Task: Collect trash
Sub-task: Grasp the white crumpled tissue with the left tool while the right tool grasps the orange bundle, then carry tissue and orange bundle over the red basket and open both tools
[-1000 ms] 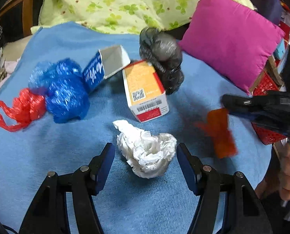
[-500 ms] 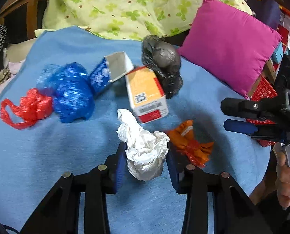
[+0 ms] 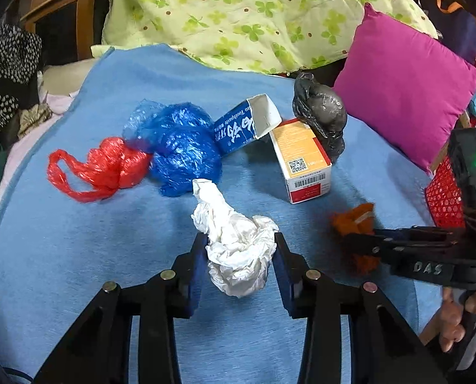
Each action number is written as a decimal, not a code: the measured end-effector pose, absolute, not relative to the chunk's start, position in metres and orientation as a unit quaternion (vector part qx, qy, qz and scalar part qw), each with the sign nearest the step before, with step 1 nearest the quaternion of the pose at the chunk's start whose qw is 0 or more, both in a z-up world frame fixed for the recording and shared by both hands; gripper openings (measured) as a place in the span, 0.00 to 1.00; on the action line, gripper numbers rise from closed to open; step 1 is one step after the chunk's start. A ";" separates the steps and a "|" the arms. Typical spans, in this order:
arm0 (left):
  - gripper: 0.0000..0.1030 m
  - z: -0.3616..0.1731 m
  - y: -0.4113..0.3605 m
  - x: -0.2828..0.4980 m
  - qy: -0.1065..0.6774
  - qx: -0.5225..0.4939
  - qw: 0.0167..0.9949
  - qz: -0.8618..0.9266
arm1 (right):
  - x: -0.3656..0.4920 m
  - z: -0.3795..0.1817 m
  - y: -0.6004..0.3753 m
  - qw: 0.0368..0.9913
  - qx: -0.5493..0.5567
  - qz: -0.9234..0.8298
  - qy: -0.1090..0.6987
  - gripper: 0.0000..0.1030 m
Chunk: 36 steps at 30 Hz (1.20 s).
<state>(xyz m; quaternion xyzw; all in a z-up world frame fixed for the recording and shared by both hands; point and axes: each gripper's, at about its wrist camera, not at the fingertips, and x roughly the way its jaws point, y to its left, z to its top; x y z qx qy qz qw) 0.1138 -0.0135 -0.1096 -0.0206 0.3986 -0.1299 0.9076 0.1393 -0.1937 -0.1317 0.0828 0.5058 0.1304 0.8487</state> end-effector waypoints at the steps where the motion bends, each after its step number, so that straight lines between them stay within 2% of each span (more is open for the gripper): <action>1: 0.40 -0.109 -0.014 0.112 0.395 -0.017 0.909 -0.130 | 0.137 -0.128 -0.197 0.851 0.086 0.130 0.502 0.31; 9: 0.40 -0.093 -0.033 0.088 0.361 0.008 0.919 -0.162 | 0.097 -0.070 -0.244 0.896 0.122 0.130 0.407 0.30; 21: 0.40 -0.020 -0.133 0.057 0.303 0.085 0.933 -0.176 | 0.023 0.001 -0.333 0.950 0.161 0.064 0.259 0.30; 26: 0.40 0.006 -0.169 0.050 0.278 0.107 0.937 -0.183 | -0.001 0.014 -0.371 0.958 0.175 0.031 0.225 0.31; 36: 0.40 0.024 -0.230 0.045 0.265 0.135 0.932 -0.208 | -0.033 0.018 -0.428 0.961 0.205 -0.008 0.186 0.31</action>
